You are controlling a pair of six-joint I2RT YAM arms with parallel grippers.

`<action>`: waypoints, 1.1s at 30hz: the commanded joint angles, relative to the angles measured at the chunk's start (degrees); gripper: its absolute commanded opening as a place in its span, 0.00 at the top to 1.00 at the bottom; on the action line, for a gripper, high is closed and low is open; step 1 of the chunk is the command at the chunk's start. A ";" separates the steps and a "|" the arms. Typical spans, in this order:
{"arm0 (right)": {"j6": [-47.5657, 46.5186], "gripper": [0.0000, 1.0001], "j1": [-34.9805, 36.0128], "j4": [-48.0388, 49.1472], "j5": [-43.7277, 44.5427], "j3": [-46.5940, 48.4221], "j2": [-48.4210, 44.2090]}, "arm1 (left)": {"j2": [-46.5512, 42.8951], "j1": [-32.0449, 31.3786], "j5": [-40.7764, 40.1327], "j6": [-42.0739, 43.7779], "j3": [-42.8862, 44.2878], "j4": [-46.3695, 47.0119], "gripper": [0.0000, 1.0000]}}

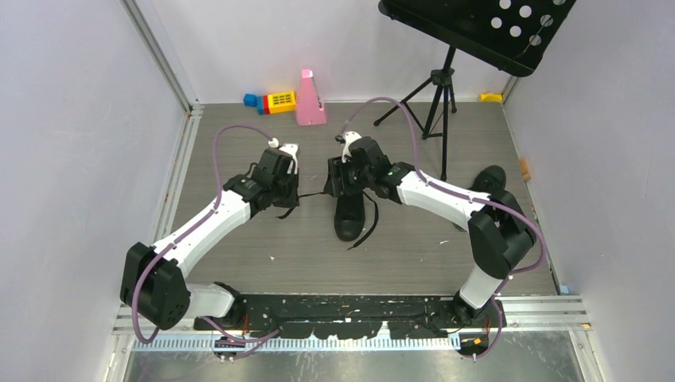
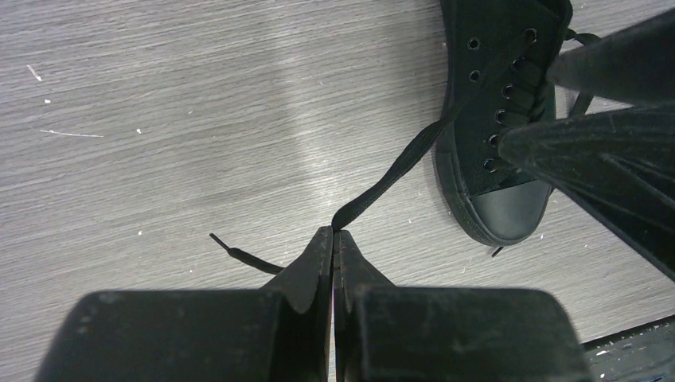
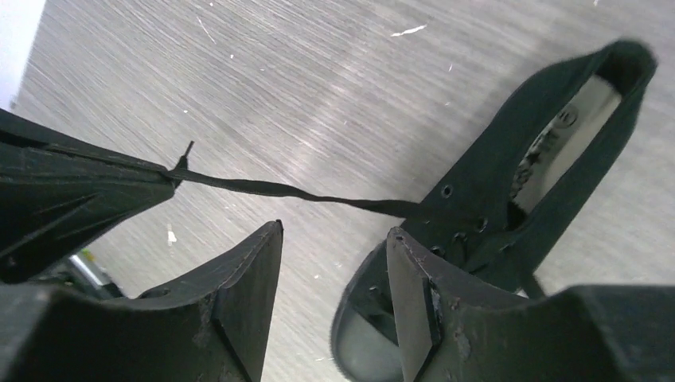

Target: Tie the shoes

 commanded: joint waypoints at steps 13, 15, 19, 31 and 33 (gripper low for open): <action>-31.21 0.40 0.14 1.36 -7.27 6.91 7.24 | 0.15 0.75 -0.89 0.40 3.97 0.60 1.00; -30.84 0.44 0.14 1.85 -7.16 7.96 8.19 | 0.14 0.78 -0.73 0.40 3.94 0.50 1.00; -29.70 0.49 0.14 4.62 -8.46 8.13 8.68 | 0.10 0.91 -0.62 0.40 3.69 1.06 1.00; -29.45 0.81 0.07 6.25 -6.25 8.49 10.75 | -0.40 1.69 -0.63 0.40 4.38 1.11 1.00; -27.87 0.93 -0.08 7.10 -5.93 8.00 10.00 | -0.27 1.81 -0.69 0.61 3.99 1.62 1.00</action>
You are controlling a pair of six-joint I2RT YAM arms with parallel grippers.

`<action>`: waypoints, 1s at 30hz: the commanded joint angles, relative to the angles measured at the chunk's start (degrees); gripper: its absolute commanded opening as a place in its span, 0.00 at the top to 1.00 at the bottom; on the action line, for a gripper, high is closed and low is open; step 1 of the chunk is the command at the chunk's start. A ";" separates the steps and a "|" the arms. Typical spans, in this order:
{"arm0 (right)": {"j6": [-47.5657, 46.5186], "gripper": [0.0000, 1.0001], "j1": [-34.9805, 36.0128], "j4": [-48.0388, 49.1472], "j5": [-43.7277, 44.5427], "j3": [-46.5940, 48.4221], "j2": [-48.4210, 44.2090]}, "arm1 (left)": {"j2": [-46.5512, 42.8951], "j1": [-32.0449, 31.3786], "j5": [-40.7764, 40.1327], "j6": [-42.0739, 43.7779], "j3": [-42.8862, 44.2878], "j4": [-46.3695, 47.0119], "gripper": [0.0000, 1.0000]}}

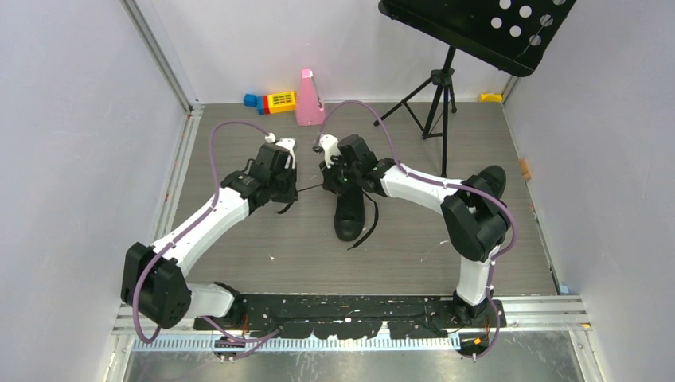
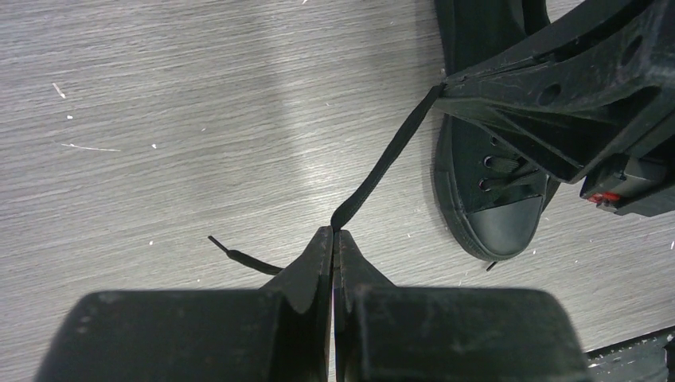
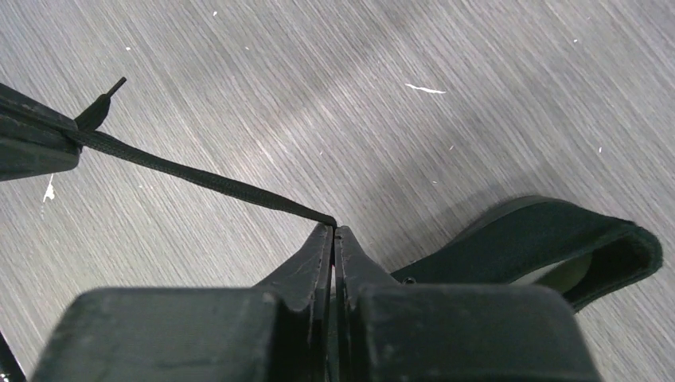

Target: Tie the shoes

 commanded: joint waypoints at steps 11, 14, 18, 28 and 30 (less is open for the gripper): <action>12.20 1.00 -1.88 2.25 5.74 -2.44 -6.82 | 10.79 0.63 5.04 -0.95 -1.25 14.02 1.00; 14.65 1.00 -2.63 2.18 7.24 -4.14 -8.79 | 15.46 0.56 7.40 -1.34 -0.15 17.40 1.00; 18.35 1.00 -4.11 1.83 7.42 -5.19 -10.45 | 19.81 0.10 10.68 -1.46 1.01 20.36 1.00; 23.60 1.00 -7.04 1.56 3.62 -6.05 -10.06 | 17.93 -2.43 9.96 1.59 -3.88 28.75 0.55; 24.07 1.00 -7.55 1.31 2.36 -5.67 -9.73 | 15.51 -2.43 10.14 3.30 -5.46 31.01 0.42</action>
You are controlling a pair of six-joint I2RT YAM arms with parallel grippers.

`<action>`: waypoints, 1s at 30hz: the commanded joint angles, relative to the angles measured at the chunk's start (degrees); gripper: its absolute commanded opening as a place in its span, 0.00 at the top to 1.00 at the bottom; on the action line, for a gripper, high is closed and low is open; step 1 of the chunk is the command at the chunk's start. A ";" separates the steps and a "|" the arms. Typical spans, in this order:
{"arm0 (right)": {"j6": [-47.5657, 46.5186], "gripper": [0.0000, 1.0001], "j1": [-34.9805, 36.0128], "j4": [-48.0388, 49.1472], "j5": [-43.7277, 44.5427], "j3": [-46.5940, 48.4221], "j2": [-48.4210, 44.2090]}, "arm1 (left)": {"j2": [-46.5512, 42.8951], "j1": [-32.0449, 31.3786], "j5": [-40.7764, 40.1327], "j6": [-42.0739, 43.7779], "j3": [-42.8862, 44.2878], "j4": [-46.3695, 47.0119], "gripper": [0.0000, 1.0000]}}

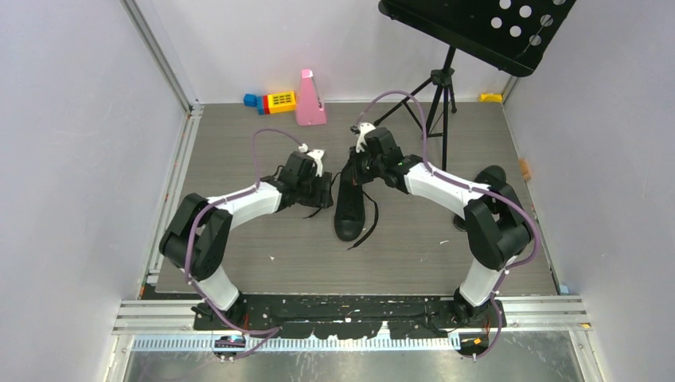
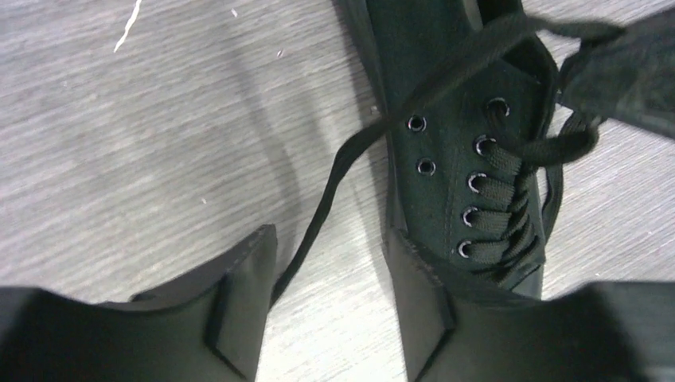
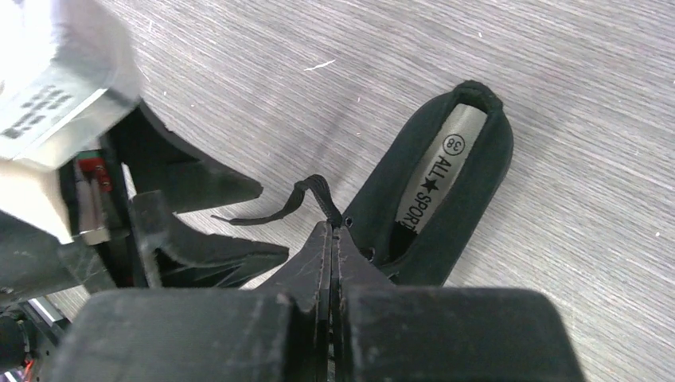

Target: Tie the shoes

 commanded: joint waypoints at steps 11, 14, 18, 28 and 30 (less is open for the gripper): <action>3.96 1.00 -1.80 0.57 -6.82 2.64 -0.33 | -6.27 -0.30 5.34 10.82 -2.94 19.56 0.00; 4.46 1.00 -1.83 0.57 -7.80 3.18 0.30 | -3.81 -0.27 7.90 11.20 -1.13 21.16 0.00; 5.26 1.00 -2.00 0.57 -8.81 3.71 0.66 | -1.26 -0.33 12.47 11.20 0.69 22.45 0.00; 6.83 1.00 -2.66 0.57 -10.37 4.18 1.17 | 1.89 -0.39 12.13 11.27 3.24 21.80 0.19; 7.71 1.00 -2.83 0.57 -10.28 4.14 1.25 | 1.35 -1.23 8.83 11.44 2.59 22.24 0.30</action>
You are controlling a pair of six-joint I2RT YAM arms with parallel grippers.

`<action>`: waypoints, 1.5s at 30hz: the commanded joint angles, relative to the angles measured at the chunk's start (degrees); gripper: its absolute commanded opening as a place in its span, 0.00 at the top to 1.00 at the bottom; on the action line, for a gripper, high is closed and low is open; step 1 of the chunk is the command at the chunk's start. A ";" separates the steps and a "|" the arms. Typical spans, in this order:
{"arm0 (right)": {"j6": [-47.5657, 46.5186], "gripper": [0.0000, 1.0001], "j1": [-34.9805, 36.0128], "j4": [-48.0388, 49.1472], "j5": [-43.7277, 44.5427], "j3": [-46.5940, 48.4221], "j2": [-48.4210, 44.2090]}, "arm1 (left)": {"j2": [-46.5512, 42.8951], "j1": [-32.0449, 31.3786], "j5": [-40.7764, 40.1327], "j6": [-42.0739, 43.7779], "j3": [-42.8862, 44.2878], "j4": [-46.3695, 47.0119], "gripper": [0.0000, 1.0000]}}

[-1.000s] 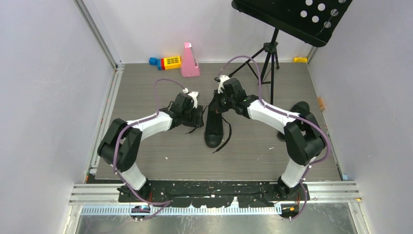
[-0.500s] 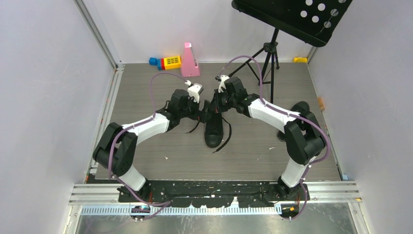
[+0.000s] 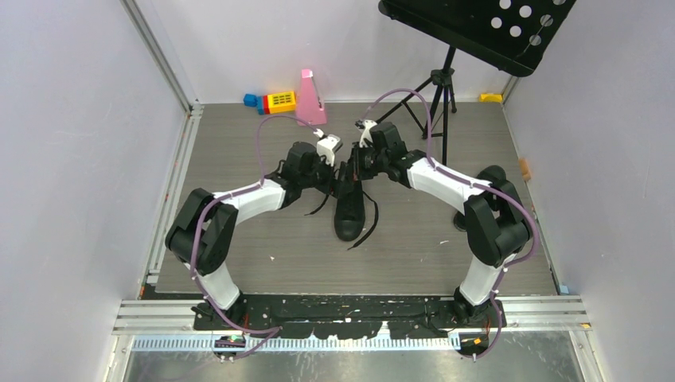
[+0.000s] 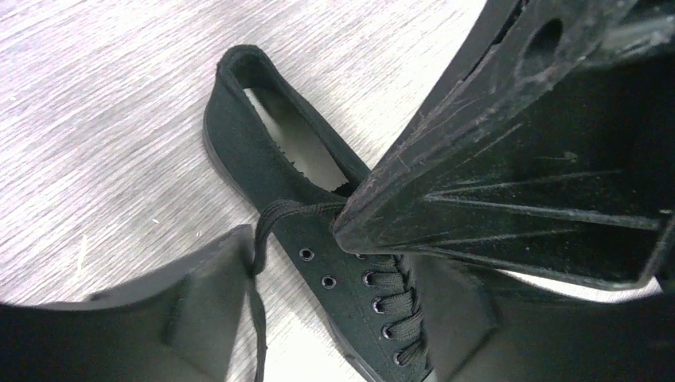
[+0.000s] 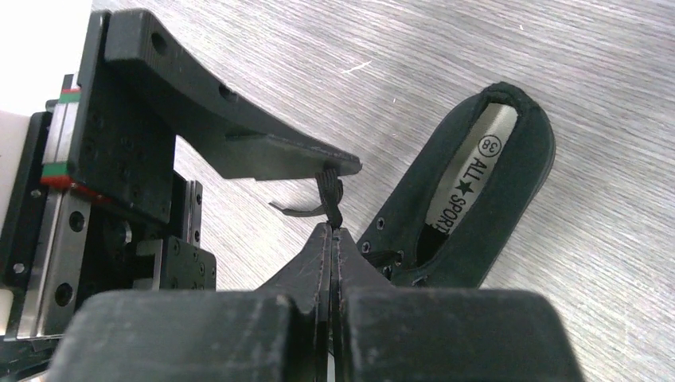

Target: Tie the shoes

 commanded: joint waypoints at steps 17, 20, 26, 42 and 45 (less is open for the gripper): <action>6.07 1.00 -0.68 2.46 5.68 -1.94 -3.01 | 0.61 -3.23 -9.79 0.77 -0.27 2.76 1.00; 6.43 1.00 -0.68 2.76 6.25 -2.50 -3.42 | 1.10 -3.27 -9.18 0.77 -0.18 3.04 1.00; 7.22 1.00 -0.89 3.56 9.34 -4.70 -5.24 | 0.44 -3.27 -9.80 0.94 -1.95 4.93 0.98; 9.90 0.55 -4.18 6.74 4.77 -5.89 -7.20 | 0.43 -3.17 -6.13 2.34 -3.27 7.93 1.00; 13.41 0.44 -6.70 12.84 -1.21 -8.08 -7.28 | 0.52 -3.18 -5.71 2.22 -3.18 8.08 1.00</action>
